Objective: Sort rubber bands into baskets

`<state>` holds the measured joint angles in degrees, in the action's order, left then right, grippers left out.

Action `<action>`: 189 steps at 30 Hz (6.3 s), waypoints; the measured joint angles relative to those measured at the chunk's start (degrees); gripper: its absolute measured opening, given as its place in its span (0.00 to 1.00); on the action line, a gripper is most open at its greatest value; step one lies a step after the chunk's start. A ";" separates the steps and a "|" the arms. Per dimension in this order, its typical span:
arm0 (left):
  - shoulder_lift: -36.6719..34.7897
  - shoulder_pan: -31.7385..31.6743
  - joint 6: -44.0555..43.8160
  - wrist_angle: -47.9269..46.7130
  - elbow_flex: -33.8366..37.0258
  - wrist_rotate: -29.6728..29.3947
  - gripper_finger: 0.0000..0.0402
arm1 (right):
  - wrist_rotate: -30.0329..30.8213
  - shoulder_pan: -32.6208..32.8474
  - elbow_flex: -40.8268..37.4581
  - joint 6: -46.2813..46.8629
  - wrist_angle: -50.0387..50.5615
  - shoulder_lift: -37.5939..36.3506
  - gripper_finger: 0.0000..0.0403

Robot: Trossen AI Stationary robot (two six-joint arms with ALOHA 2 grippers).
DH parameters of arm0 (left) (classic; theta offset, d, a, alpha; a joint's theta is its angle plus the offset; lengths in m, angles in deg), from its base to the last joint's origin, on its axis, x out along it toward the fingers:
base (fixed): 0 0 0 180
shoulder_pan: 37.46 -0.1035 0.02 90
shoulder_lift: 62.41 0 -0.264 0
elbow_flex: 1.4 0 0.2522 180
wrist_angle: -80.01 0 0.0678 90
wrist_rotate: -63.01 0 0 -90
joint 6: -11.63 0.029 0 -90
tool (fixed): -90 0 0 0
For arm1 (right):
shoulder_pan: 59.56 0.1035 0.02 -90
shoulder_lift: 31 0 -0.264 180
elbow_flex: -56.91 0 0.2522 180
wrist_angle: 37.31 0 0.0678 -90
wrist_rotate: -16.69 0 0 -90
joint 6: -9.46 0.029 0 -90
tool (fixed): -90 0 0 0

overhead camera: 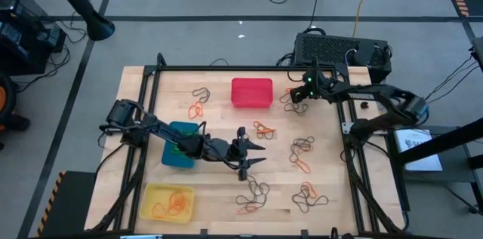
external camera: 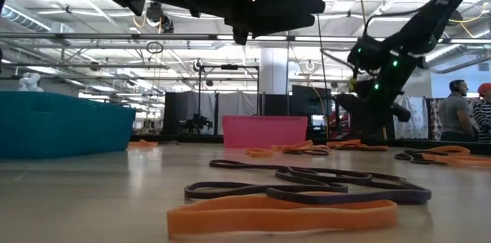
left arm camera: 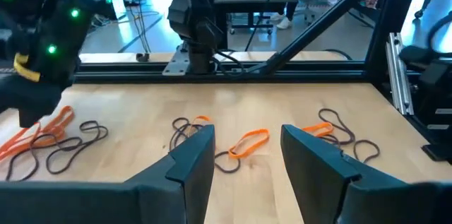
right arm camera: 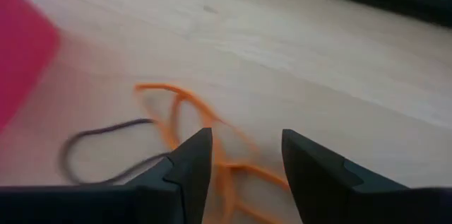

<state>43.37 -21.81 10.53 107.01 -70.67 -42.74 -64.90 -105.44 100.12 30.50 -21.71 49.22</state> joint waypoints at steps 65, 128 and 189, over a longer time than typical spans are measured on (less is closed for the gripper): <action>12.28 -3.09 -27.03 16.17 -0.72 0.84 0.43 | 10.56 64.43 0.33 11.97 -6.37 -12.11 0.00; -19.50 33.32 -90.69 -63.12 -0.92 -3.26 0.00 | 3.45 77.03 0.37 5.03 -26.96 7.07 0.41; 8.60 -12.32 -0.05 -7.49 -1.26 -3.09 0.26 | 6.36 88.56 0.35 7.14 -22.37 10.08 0.41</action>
<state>51.96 -34.12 10.48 99.52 -71.93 -45.83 -58.54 -16.88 100.47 37.64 -44.08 59.30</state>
